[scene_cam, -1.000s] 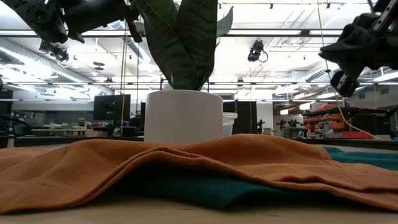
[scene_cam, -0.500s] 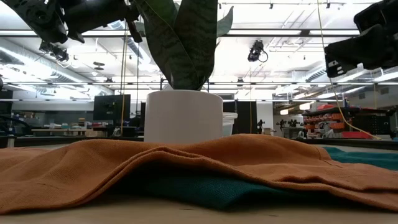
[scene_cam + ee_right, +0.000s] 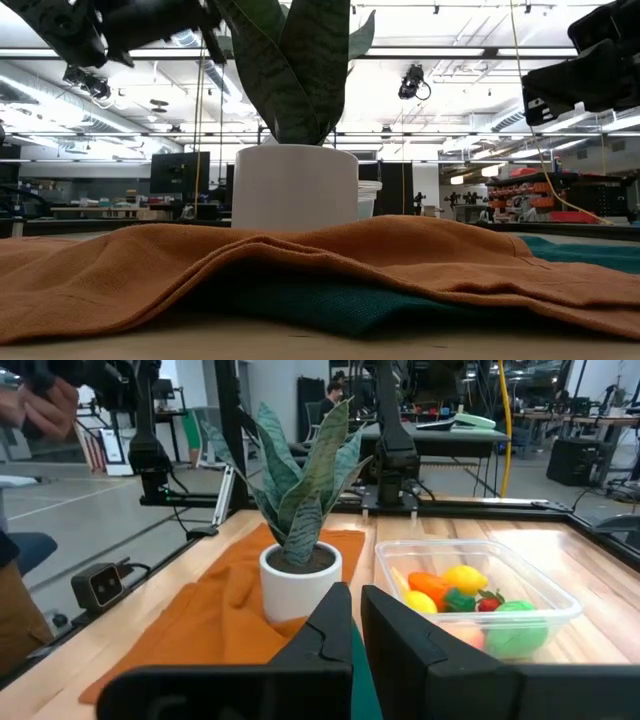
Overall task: Pick and placing Produce into tupperware
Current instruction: Return to Home Position
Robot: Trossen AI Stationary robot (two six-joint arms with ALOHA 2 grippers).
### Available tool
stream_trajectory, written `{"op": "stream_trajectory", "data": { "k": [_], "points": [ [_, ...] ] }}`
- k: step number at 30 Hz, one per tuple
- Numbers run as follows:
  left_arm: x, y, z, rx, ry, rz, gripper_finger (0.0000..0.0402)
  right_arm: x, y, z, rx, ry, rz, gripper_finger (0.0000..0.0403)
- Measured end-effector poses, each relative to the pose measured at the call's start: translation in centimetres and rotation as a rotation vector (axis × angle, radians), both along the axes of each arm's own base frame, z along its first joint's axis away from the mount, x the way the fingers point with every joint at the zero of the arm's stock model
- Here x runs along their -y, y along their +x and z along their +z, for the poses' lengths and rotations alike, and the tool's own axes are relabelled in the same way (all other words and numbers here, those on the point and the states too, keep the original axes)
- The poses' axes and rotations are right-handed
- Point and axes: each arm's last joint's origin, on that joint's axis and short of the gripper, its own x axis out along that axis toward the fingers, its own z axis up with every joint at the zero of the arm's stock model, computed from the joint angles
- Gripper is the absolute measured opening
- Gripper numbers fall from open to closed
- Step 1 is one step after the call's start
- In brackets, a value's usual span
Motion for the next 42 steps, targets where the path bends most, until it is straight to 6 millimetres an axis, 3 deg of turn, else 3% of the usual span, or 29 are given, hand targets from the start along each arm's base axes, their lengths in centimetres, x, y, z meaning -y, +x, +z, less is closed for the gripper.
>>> {"op": "stream_trajectory", "data": {
  "k": [8, 16, 23, 26, 32, 42],
  "points": [
    [1.3, -3.1, 2.9, 0.142, 0.252, 0.156, 0.0007, 0.0, 0.0, 0.0, 0.000, 0.001, 0.000, 0.0000],
    [2.7, -5.9, 3.5, 0.010, 0.260, 0.545, 0.0008, 0.0, 0.0, 0.0, -0.001, 0.003, 0.000, 0.0000],
    [4.3, -7.1, 4.2, 0.076, 0.373, 0.589, 0.0006, 0.0, 0.0, 0.0, -0.001, 0.003, 0.000, 0.0000],
    [4.7, -7.7, 3.4, 0.146, 0.383, 0.592, 0.0011, 0.0, 0.0, 0.0, -0.001, 0.003, 0.000, 0.0000],
    [5.1, -8.4, -0.7, 0.232, 0.376, 0.503, 0.0004, 0.0, 0.0, 0.0, -0.001, 0.003, -0.001, 0.0000],
    [5.3, -8.4, -4.1, 0.191, 0.334, 0.420, 0.0005, 0.0, 0.0, 0.0, 0.000, 0.003, -0.001, 0.0000]
  ]
}}
